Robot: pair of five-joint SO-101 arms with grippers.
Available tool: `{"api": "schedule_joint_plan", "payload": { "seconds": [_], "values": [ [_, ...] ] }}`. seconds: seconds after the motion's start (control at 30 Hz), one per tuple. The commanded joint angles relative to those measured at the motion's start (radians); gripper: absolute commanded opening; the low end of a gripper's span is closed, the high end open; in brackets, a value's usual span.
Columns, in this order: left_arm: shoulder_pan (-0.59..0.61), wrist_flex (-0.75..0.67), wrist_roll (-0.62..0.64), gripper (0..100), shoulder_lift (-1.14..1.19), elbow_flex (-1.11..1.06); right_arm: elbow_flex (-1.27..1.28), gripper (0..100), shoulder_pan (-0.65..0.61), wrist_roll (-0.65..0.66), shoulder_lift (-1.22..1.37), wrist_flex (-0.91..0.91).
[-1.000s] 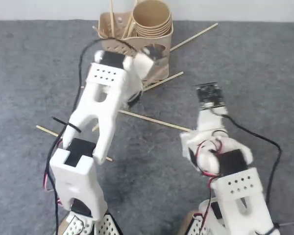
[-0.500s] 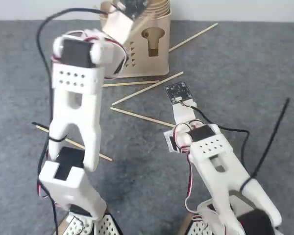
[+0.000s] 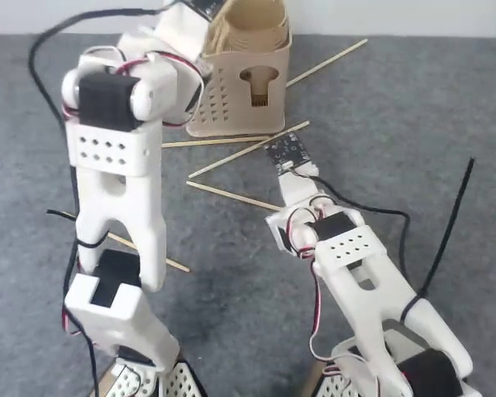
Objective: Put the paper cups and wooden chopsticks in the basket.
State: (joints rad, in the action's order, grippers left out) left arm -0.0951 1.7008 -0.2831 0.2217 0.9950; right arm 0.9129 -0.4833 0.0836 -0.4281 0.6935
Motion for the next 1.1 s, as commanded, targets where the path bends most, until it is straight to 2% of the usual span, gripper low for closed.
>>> {"api": "schedule_joint_plan", "payload": {
  "seconds": [0.0, 0.2, 0.3, 0.63, 1.07],
  "values": [
    [0.014, -0.123, 0.107, 1, -0.054, 0.053, -0.005, 15.8, -0.028, 0.06, 0.004, -0.031],
    [0.015, -0.341, 0.325, 1, -0.018, 0.054, -0.005, 15.8, -0.033, 0.061, 0.004, -0.028],
    [0.015, -0.44, 0.384, 1, 0.028, 0.051, 0.003, 15.8, -0.031, 0.064, 0.024, -0.031],
    [0.046, -0.802, 0.39, 1, 0.242, 0.054, 0.0, 15.8, -0.028, 0.066, 0.173, -0.11],
    [0.097, -0.919, 0.39, 1, 0.445, 0.053, -0.002, 15.8, -0.028, 0.109, 0.182, -0.114]
  ]
}}
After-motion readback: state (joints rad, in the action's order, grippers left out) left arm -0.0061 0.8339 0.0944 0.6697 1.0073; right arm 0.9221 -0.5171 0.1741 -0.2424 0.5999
